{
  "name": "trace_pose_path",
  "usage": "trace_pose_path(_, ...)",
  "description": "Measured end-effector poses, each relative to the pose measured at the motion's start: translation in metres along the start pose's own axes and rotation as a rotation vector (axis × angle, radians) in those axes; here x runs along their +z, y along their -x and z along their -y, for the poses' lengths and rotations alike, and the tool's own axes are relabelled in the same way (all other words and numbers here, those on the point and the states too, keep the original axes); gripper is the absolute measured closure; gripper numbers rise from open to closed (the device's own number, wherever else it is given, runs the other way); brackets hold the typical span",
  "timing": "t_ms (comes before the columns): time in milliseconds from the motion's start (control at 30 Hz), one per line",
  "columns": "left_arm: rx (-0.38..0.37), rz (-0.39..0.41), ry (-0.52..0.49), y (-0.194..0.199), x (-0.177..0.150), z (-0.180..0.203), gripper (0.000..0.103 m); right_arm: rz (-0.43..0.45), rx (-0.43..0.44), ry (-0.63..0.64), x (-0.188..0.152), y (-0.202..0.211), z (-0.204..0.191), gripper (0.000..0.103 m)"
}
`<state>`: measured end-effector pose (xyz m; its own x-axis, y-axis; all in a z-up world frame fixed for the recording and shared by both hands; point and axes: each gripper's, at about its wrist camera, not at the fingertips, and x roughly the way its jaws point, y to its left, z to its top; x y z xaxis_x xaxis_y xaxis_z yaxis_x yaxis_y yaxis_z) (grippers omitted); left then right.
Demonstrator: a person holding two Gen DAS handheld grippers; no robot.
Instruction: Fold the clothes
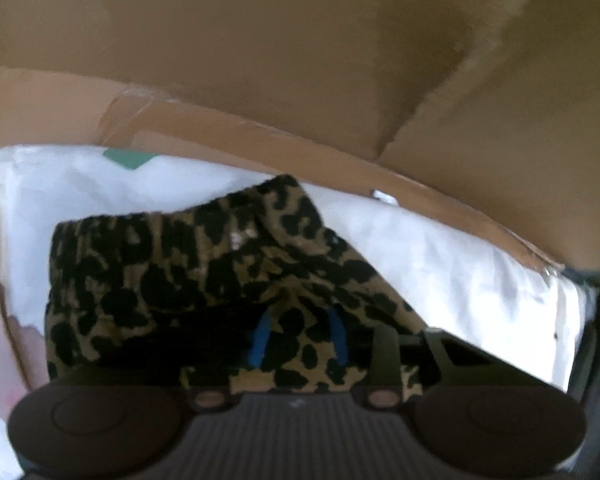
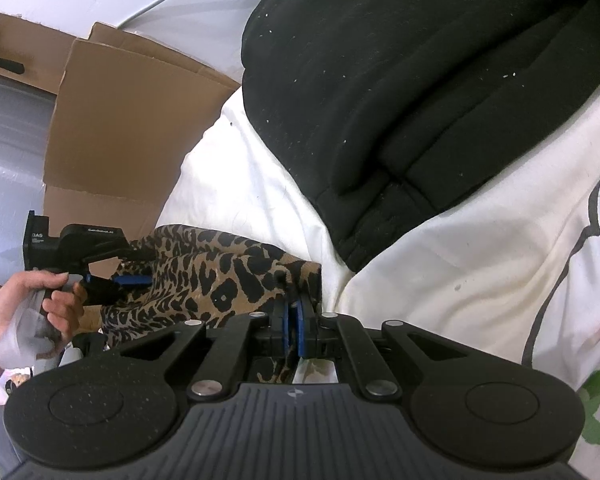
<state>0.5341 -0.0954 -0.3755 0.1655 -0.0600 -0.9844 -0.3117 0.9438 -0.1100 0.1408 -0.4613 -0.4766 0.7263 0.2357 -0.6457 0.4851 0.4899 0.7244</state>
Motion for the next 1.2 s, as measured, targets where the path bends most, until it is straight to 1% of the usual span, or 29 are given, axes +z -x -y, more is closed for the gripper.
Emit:
trace_pose_path(133,-0.029,-0.017,0.052,0.007,0.003,-0.013,0.079,0.003,-0.001,-0.001,-0.001,-0.001,0.0,0.098)
trace_pose_path(167,-0.036,-0.02,0.055,0.01,0.003,-0.015,0.079,0.004,-0.001,-0.001,-0.001,-0.001,0.0,0.098)
trace_pose_path(200,-0.044,-0.021,0.058,0.013,0.004,-0.017,0.082,0.005,-0.001,-0.002,-0.001,-0.002,0.0,0.098)
trace_pose_path(233,-0.057,-0.016,0.056,0.018,0.006,-0.018,0.088,0.006,-0.001,-0.002,-0.001,-0.002,0.0,0.098)
trace_pose_path(300,-0.083,-0.004,0.042,0.026,0.008,-0.017,0.09,0.007,-0.001,-0.004,-0.001,-0.003,0.001,0.098)
trace_pose_path(367,-0.092,-0.012,0.04,0.031,0.012,-0.017,0.09,0.007,0.0,-0.005,-0.002,-0.003,0.001,0.098)
trace_pose_path(533,-0.058,-0.047,0.042,0.019,0.02,-0.006,0.089,0.006,0.0,-0.004,-0.002,-0.004,0.001,0.098)
trace_pose_path(633,-0.026,-0.071,0.057,0.005,0.008,-0.002,0.087,0.005,0.0,0.0,-0.002,-0.003,0.001,0.097)
trace_pose_path(733,-0.019,-0.063,0.064,-0.002,0.002,-0.003,0.087,0.002,0.001,-0.001,-0.001,-0.002,0.002,0.097)
trace_pose_path(767,-0.02,-0.058,0.066,-0.003,0.002,-0.004,0.088,0.001,0.002,-0.008,0.0,-0.002,0.002,0.097)
trace_pose_path(833,-0.024,-0.052,0.08,-0.002,0.002,-0.006,0.098,0.0,0.001,-0.008,0.0,-0.002,0.002,0.097)
trace_pose_path(867,-0.027,-0.047,0.078,-0.001,0.002,-0.007,0.102,-0.001,0.0,-0.005,0.0,-0.002,0.001,0.097)
trace_pose_path(900,-0.032,-0.042,0.074,0.001,0.001,-0.008,0.102,0.0,-0.001,-0.004,0.0,-0.002,0.001,0.097)
trace_pose_path(1033,-0.099,0.002,0.09,0.019,-0.002,-0.014,0.103,0.002,-0.003,0.0,-0.001,-0.002,0.001,0.097)
trace_pose_path(1200,-0.194,0.061,0.086,0.051,-0.002,-0.015,0.103,0.006,-0.007,0.002,-0.001,-0.001,0.001,0.097)
